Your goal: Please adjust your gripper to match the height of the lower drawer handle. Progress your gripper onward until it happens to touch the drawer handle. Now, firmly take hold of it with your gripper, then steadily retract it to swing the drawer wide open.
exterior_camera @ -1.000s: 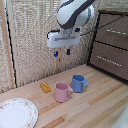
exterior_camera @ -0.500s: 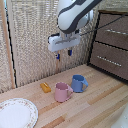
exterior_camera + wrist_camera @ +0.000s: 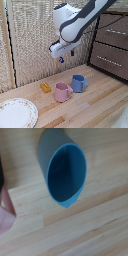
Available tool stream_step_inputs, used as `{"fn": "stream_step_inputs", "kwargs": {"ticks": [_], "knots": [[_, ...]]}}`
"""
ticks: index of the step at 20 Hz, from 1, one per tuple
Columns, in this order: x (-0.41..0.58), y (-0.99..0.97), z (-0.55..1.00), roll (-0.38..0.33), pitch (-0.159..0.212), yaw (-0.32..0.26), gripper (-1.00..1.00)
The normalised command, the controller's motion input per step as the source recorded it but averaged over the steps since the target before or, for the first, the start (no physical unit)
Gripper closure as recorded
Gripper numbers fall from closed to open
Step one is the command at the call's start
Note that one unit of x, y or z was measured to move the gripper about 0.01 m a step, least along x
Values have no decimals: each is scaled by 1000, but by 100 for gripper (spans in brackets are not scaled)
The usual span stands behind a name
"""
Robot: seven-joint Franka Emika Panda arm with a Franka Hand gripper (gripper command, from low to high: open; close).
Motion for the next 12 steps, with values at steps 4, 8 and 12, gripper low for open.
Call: {"fn": "stream_step_inputs", "kwargs": {"ticks": [4, 8, 12], "knots": [[0, -287, -1, -323, -81, 130, -100], [-7, -382, 0, -335, -50, 95, -100], [-27, -469, 0, -344, -29, 60, -100]]}}
